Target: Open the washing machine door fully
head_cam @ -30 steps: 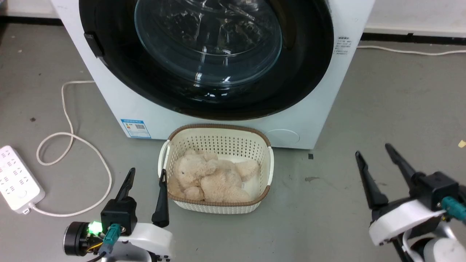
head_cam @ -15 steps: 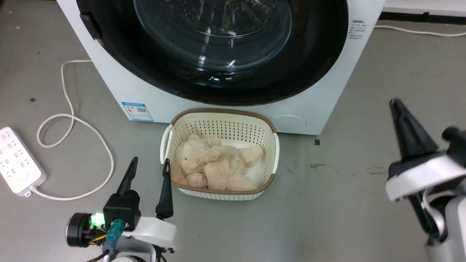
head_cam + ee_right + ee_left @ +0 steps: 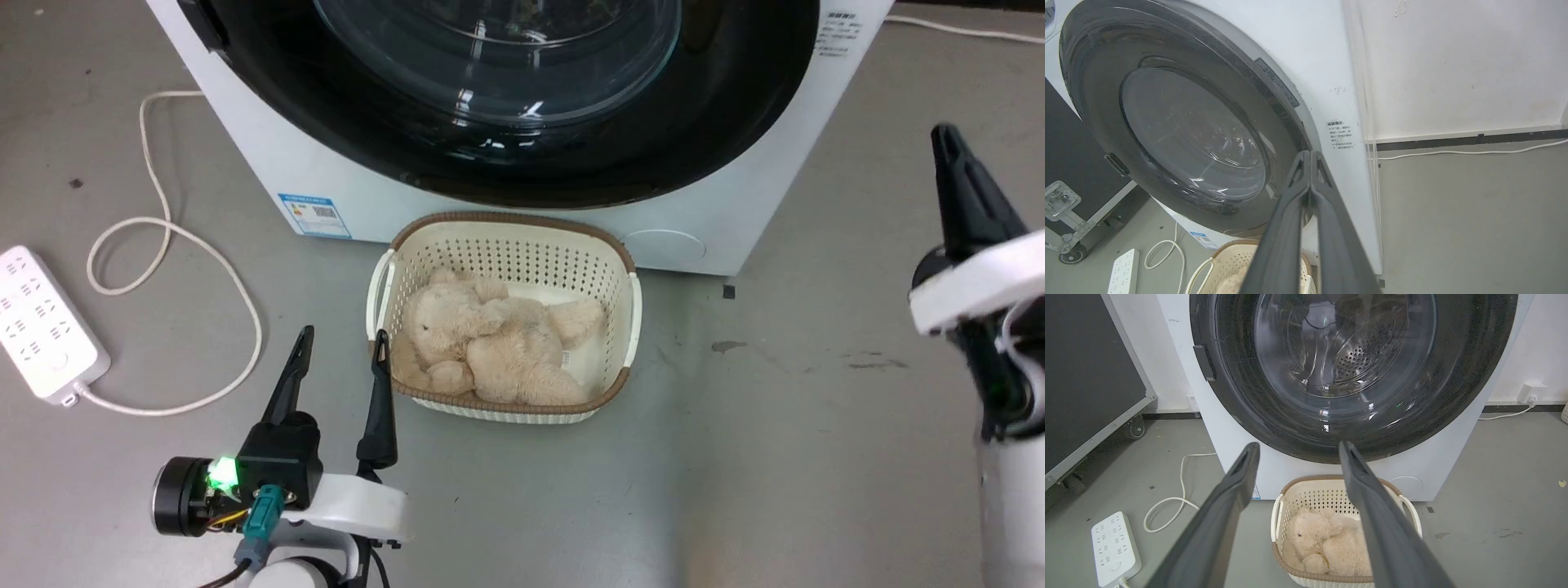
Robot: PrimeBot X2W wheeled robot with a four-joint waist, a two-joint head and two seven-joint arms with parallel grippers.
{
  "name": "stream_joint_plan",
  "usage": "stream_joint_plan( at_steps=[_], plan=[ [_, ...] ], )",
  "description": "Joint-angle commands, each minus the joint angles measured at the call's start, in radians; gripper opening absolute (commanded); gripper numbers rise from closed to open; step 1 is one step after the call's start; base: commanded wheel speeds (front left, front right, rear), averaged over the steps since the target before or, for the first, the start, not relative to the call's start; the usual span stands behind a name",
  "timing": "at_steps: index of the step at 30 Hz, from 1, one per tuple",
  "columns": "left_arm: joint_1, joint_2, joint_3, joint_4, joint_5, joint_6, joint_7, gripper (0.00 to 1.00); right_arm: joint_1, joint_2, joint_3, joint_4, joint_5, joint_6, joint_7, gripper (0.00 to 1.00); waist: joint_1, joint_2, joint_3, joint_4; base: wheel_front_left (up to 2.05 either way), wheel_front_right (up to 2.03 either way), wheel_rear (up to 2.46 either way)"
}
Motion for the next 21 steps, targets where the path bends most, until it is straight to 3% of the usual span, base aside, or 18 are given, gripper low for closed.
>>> stream_joint_plan(
  at_steps=[1, 21],
  plan=[
    [-0.018, 0.005, -0.005, -0.006, -0.001, 0.008, -0.01, 1.0, -0.04, 0.001, -0.007, 0.012, 0.022, 0.0, 0.01, 0.0, -0.0001, -0.0001, 0.007, 0.004, 0.0, 0.0, 0.0],
    [-0.066, 0.01, -0.046, -0.031, -0.003, 0.045, -0.052, 1.0, -0.39, -0.004, -0.158, 0.307, 0.266, 0.0, 0.236, 0.0, -0.0001, -0.0001, 0.108, 0.045, 0.0, 0.0, 0.0]
  ],
)
